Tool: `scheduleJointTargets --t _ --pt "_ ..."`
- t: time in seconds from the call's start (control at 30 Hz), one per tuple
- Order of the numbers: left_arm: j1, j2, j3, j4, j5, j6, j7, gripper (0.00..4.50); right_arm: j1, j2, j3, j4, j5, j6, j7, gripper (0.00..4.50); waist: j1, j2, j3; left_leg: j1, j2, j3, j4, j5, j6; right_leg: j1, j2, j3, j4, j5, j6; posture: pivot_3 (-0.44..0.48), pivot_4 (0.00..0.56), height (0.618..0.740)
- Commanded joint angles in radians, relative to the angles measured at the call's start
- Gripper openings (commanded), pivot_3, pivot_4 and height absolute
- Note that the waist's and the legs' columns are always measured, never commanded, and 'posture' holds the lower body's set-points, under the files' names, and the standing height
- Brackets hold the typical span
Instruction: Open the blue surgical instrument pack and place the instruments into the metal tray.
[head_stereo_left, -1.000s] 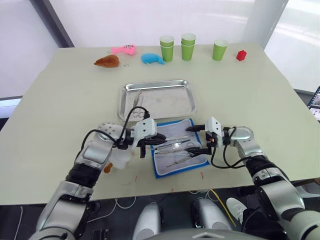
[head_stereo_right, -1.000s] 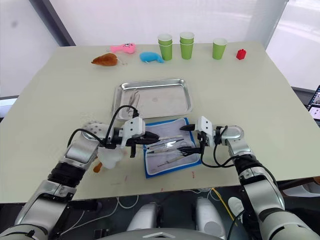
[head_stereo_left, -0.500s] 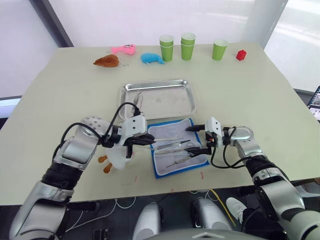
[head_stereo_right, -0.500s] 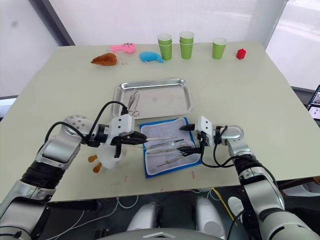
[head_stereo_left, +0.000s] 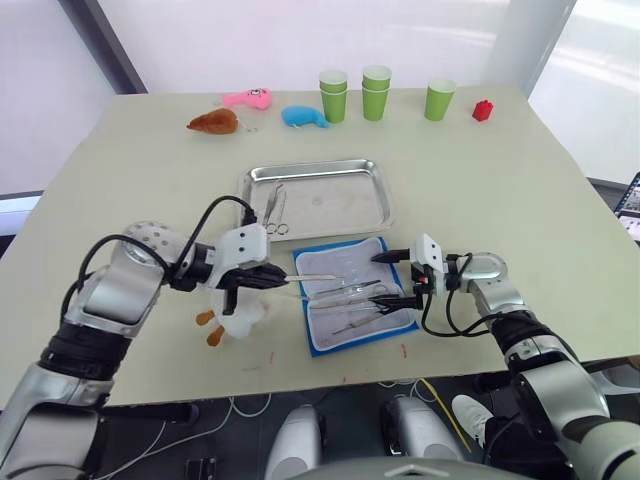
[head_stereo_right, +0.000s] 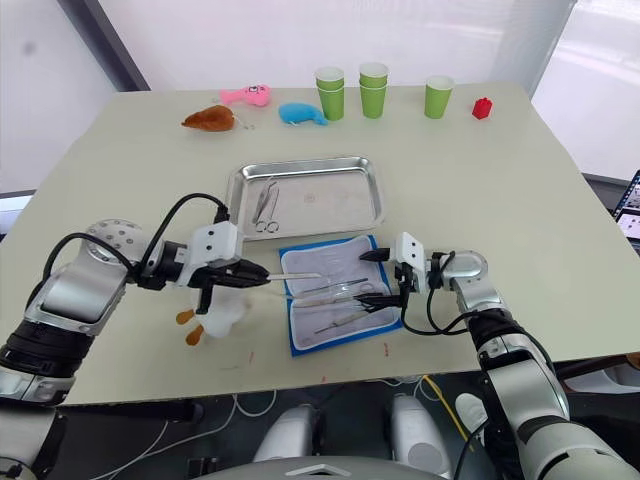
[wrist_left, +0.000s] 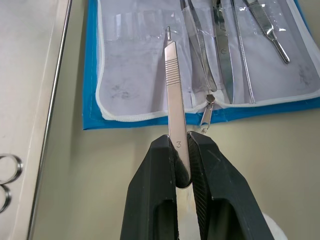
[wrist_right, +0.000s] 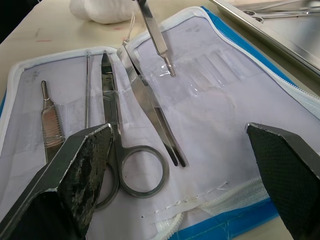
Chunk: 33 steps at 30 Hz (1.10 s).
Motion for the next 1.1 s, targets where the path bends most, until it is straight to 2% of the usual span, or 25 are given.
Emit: scheduleJointTargets --t 0.03,0.3,0.5,0.6,0.73,0.83,0.97,1.1 --pt "0.0 0.043 0.052 -0.054 -0.043 0.011 -0.03 0.06 0.061 -0.003 0.063 0.093 -0.08 0.042 -0.011 4.5 0.0 0.0 0.0 0.0 0.0 0.0 0.0 0.0 0.0 0.0 0.0 0.0 0.0 0.0 0.0 0.0 0.15 0.74" --pt "0.023 0.123 0.09 -0.08 -0.087 0.035 -0.085 0.06 0.059 -0.001 0.063 0.096 -0.081 0.04 -0.01 4.5 0.0 0.001 0.002 0.0 0.001 0.001 0.0 0.0 0.0 0.0 0.001 0.0 0.0 0.0 0.0 0.0 0.15 0.74" --pt "-0.014 0.085 0.107 -0.047 -0.086 0.043 -0.012 0.06 0.056 0.002 0.064 0.102 -0.082 0.038 -0.01 4.5 0.0 0.0 0.003 0.0 0.001 0.003 0.0 0.0 0.0 0.0 0.001 0.0 0.0 -0.001 -0.001 0.0 0.15 0.74" --pt "-0.047 0.02 0.118 -0.041 -0.082 0.071 0.082 0.06 0.055 0.002 0.065 0.103 -0.083 0.036 -0.01 4.5 0.0 0.0 0.002 0.0 0.001 0.005 0.0 0.0 0.0 0.0 0.001 0.0 0.0 0.0 0.0 0.0 0.15 0.74" --pt "-0.11 -0.11 0.141 -0.033 -0.062 0.187 0.296 0.06 0.055 -0.001 0.065 0.103 -0.083 0.036 -0.008 4.5 0.0 -0.003 0.001 0.0 0.001 0.005 0.0 0.0 0.0 0.0 0.001 0.0 0.0 0.001 0.002 0.0 0.15 0.74" --pt "-0.137 -0.182 0.148 -0.047 -0.062 0.267 0.406 0.06 0.055 -0.003 0.064 0.103 -0.084 0.035 -0.006 4.5 -0.001 -0.006 0.0 0.0 0.001 0.005 0.0 0.0 0.0 0.0 0.001 0.0 0.0 0.001 0.002 0.0 0.15 0.74" --pt "-0.18 -0.341 0.177 -0.076 -0.063 0.395 0.616 0.06 0.055 -0.005 0.065 0.1 -0.084 0.037 -0.005 4.5 0.002 -0.006 0.0 0.0 0.001 0.003 0.001 0.0 0.0 0.001 0.0 0.0 0.0 0.001 0.002 0.0 0.15 0.74" --pt "-0.192 -0.458 0.181 -0.078 -0.023 0.476 0.789 0.06 0.056 -0.006 0.063 0.1 -0.084 0.035 -0.007 4.5 -0.001 -0.006 -0.001 0.0 0.0 0.0 0.001 0.0 0.0 0.001 0.0 0.0 0.0 0.002 0.003 0.0 0.15 0.74"
